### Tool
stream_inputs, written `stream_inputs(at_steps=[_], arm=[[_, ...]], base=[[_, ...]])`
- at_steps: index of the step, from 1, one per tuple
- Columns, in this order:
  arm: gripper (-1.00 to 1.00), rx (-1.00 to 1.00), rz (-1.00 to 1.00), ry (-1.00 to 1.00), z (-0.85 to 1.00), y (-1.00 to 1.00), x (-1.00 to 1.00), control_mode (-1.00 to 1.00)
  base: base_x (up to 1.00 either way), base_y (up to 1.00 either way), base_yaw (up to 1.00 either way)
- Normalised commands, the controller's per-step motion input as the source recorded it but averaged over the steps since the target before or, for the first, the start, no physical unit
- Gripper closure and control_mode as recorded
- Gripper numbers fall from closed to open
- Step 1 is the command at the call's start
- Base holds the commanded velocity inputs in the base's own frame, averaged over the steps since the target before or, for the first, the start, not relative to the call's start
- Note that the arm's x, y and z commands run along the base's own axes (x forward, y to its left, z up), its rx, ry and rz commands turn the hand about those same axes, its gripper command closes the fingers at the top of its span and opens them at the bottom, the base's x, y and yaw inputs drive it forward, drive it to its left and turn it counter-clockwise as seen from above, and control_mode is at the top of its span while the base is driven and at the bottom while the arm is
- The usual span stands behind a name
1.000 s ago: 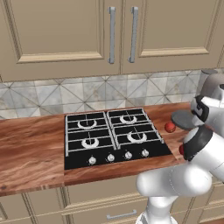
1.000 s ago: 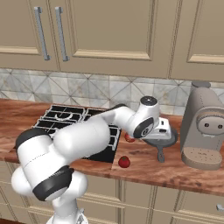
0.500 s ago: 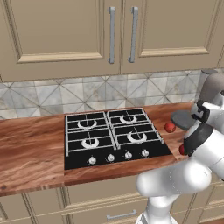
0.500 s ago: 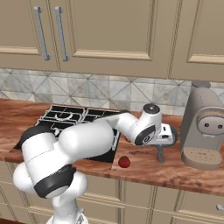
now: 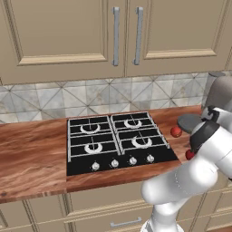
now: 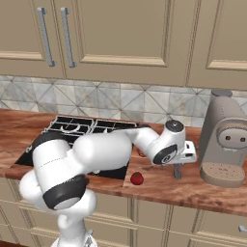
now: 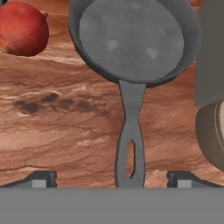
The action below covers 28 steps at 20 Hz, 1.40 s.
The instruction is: Place the pan on the rear left burner on the stove. Then place the tomato and the onion in the pan and turn on the rear left burner.
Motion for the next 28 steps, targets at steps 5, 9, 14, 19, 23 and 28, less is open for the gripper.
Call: stream_inputs(at_steps=[5,9,14,19,23,28], arm=[[-1.00,0.00,0.04,0.00,-0.10,-0.02,0.09,-1.00],[-1.00,0.00,0.03,0.00,-0.19,0.00,0.19,-1.00],[-1.00,0.00,0.04,0.00,-0.21,0.00,0.22,-1.00],[-1.00,0.00,0.02,0.00,-0.20,0.00,0.21,-1.00],[-1.00,0.00,0.01,0.00,-0.01,-0.19,0.03,-1.00],[-1.00,0.00,0.00,0.00,0.00,-0.23,0.00,-1.00]], base=[[0.00,0.00,0.00],[0.00,0.00,0.00],[0.00,0.00,0.00],[0.00,0.00,0.00],[0.00,0.00,0.00],[0.00,0.00,0.00]])
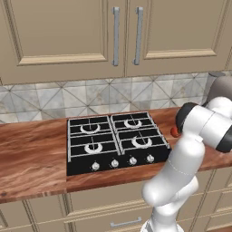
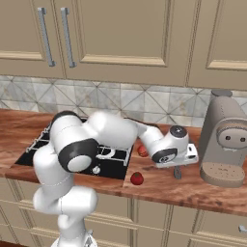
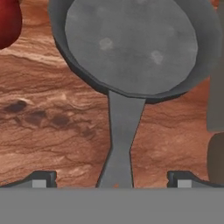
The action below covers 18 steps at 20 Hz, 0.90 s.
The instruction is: Place the pan on the rear left burner on the stove. Then place the tomato and the onion in the pan and turn on the rear left burner.
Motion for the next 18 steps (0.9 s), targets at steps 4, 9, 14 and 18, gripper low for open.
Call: stream_inputs(at_steps=[4,9,14,18], arm=[[-1.00,0.00,0.00,0.00,0.00,-0.13,0.01,-1.00],[-1.00,0.00,0.00,0.00,-0.10,0.00,0.11,-1.00],[-1.00,0.00,0.00,0.00,-0.19,0.01,0.18,-1.00],[-1.00,0.00,0.00,0.00,-0.23,0.01,0.15,-1.00]], base=[[0.00,0.00,0.00],[0.00,0.00,0.00],[0.00,0.00,0.00],[0.00,0.00,0.00]])
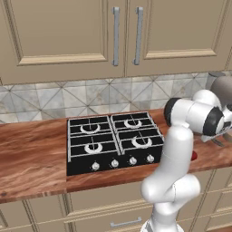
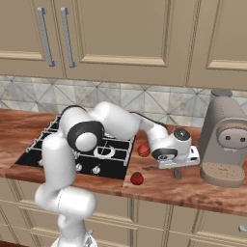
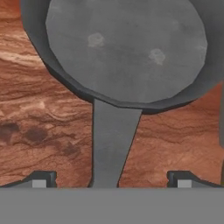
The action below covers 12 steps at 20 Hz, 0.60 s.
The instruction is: Place the pan on the rear left burner on the stove. Then place the tomato and the onion in the pan and turn on the rear left burner.
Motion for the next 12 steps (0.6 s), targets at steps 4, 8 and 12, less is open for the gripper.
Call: stream_inputs(at_steps=[4,8,12], arm=[[-1.00,0.00,0.00,0.00,-0.16,0.00,0.00,-1.00],[-1.00,0.00,0.00,0.00,-0.08,0.00,0.00,-1.00],[-1.00,0.00,0.00,0.00,0.00,0.00,0.00,-1.00]], base=[[0.00,0.00,0.00],[0.00,0.00,0.00],[0.00,0.00,0.00]])
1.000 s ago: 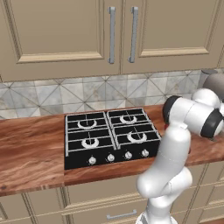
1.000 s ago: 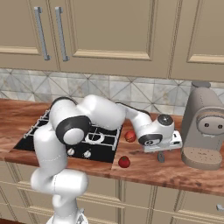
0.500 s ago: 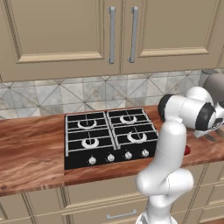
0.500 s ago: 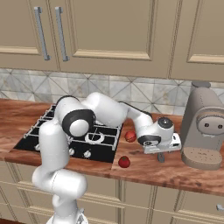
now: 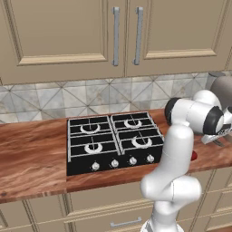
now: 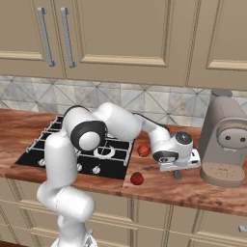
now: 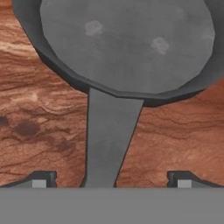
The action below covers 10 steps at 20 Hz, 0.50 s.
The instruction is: Place the pan on the rear left burner on the stove. Then place the tomato and the onion in the pan and turn on the rear left burner.
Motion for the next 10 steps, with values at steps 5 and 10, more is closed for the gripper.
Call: stream_inputs(at_steps=[5,10], arm=[[1.00,0.00,0.00,0.00,0.00,0.00,0.00,-1.00],[1.00,0.00,0.00,0.00,0.00,0.00,0.00,-1.00]], base=[[0.00,0.00,0.00],[0.00,0.00,0.00]])
